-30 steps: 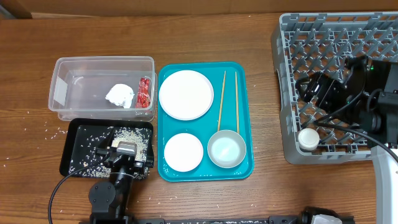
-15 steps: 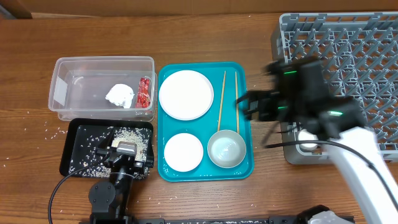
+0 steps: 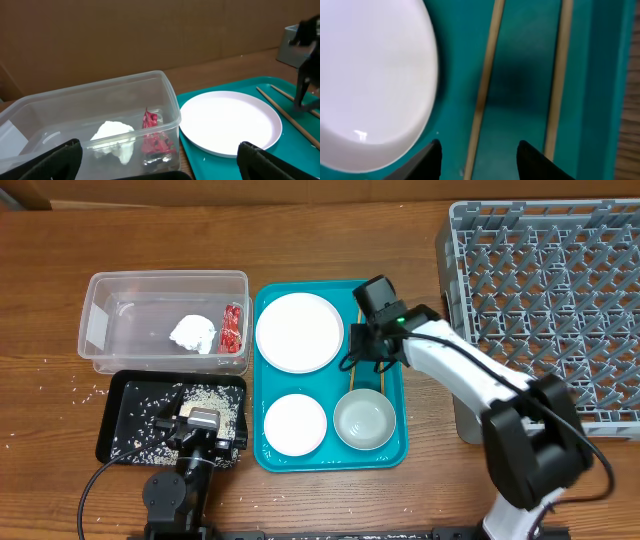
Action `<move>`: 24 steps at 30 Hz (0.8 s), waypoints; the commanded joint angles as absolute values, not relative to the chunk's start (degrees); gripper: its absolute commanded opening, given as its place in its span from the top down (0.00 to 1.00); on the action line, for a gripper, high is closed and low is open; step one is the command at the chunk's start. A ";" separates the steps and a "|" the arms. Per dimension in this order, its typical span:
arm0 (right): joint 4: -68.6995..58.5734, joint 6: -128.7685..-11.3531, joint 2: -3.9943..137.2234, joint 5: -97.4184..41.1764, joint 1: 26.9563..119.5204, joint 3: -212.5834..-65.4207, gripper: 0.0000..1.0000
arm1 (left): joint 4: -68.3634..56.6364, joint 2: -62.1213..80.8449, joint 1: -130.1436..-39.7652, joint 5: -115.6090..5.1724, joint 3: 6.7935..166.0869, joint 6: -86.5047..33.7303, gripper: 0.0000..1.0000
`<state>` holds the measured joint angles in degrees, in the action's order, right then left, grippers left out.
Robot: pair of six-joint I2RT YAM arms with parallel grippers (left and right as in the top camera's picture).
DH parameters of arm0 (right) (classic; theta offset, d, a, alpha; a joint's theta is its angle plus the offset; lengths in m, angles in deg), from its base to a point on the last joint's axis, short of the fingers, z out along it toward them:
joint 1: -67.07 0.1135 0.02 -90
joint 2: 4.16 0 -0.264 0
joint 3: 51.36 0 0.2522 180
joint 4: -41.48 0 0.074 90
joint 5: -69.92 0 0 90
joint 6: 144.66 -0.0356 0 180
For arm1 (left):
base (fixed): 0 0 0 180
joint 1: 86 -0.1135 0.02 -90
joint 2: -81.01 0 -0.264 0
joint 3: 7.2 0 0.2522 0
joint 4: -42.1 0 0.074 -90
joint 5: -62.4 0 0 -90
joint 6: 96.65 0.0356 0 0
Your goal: Sort waste into correct bins and load items into the dishwasher
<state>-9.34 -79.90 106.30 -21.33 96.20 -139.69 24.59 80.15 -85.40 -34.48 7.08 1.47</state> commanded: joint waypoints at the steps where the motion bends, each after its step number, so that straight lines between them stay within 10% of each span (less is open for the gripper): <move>1: -8.77 -81.27 109.55 -21.03 96.68 -139.97 0.51 | 24.53 80.76 -85.88 -34.52 6.84 2.34 0.00; 13: -12.22 -83.20 110.86 -18.21 96.37 -141.05 0.95 | 24.55 80.76 -85.88 -34.52 6.84 2.34 0.00; 24: -27.50 -76.03 99.87 -16.05 91.57 -155.71 0.96 | 24.55 80.76 -85.88 -34.52 6.84 2.34 0.00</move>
